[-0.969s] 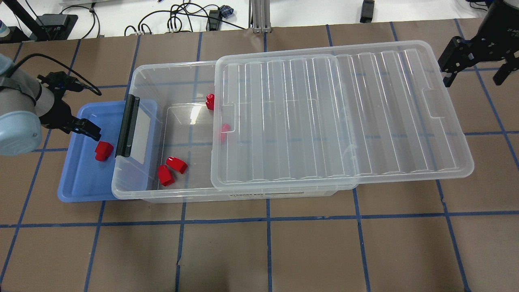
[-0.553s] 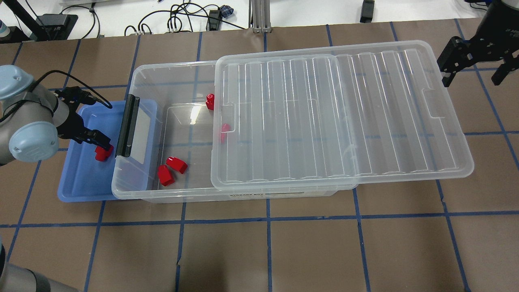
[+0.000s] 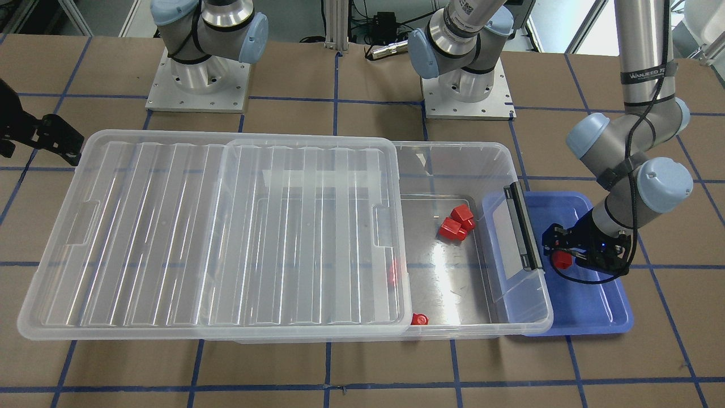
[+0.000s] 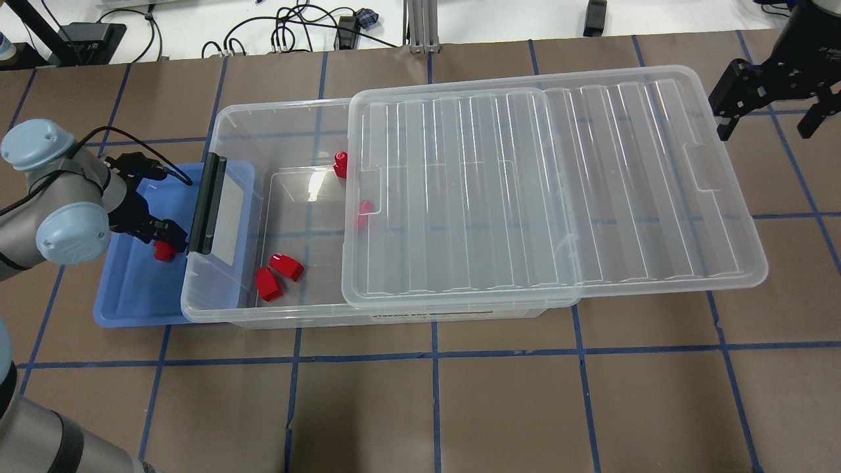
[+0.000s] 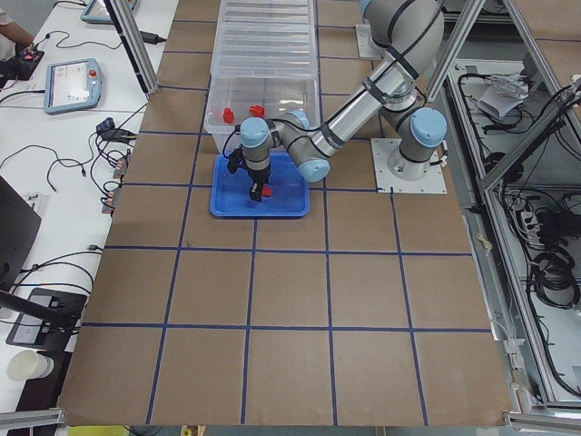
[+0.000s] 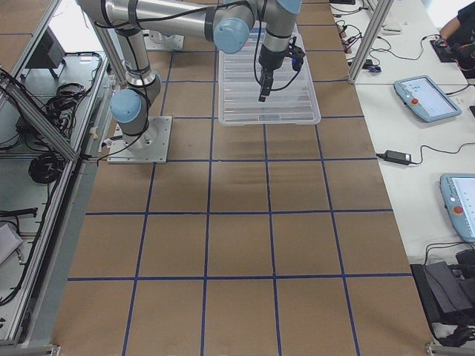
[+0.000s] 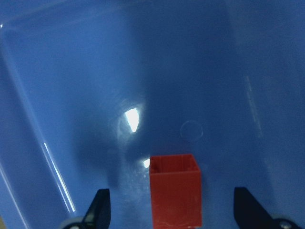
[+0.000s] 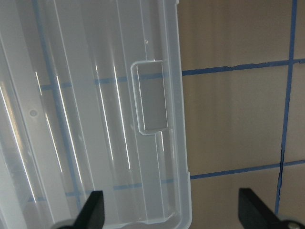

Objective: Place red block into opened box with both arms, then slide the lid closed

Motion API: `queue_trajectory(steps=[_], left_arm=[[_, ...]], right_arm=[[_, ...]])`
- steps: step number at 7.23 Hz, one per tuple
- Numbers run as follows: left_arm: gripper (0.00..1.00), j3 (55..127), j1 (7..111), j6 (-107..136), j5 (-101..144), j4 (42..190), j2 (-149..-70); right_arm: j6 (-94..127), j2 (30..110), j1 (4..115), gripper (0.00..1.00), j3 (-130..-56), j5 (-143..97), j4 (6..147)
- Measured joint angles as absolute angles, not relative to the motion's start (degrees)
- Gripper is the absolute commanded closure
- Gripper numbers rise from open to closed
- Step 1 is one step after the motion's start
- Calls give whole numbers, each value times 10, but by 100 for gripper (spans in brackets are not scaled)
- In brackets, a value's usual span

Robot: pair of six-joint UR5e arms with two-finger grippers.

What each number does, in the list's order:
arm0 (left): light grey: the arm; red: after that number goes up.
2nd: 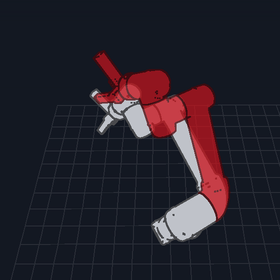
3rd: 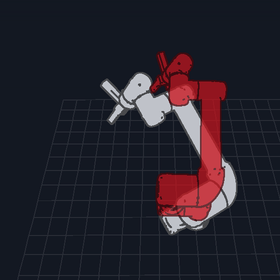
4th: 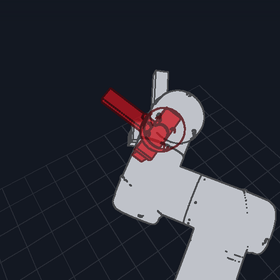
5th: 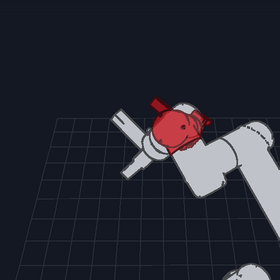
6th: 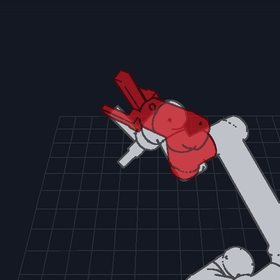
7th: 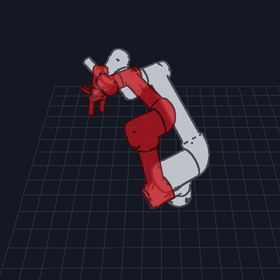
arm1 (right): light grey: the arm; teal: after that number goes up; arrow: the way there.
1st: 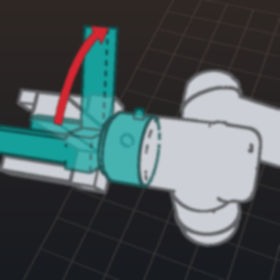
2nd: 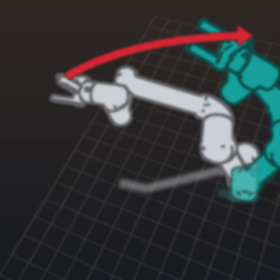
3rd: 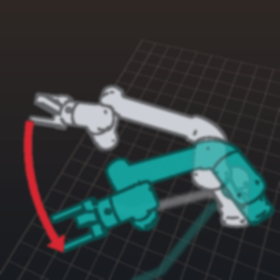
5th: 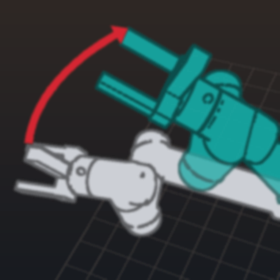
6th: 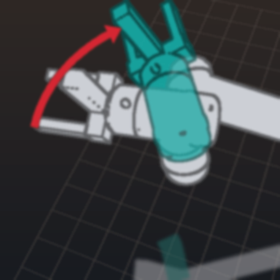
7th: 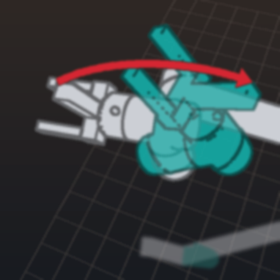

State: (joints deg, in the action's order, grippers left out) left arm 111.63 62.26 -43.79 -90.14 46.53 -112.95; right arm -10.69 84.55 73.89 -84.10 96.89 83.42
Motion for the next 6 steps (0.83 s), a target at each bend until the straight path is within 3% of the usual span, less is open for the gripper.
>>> queue_trajectory(steps=[1, 2, 4, 6], left_arm=[[96, 1114, 622, -438, -902, 464, -1130], [99, 1112, 622, -439, -905, 464, -1126], [99, 1107, 624, -440, -909, 470, -1104], [99, 1055, 627, -438, -908, 568, -1061]], right_arm=[[-106, 846, 739, 0, -841, 970, 834], [-106, 846, 739, 0, -841, 969, 834], [-105, 847, 739, 0, -841, 968, 837], [-106, 846, 738, 0, -841, 969, 840]])
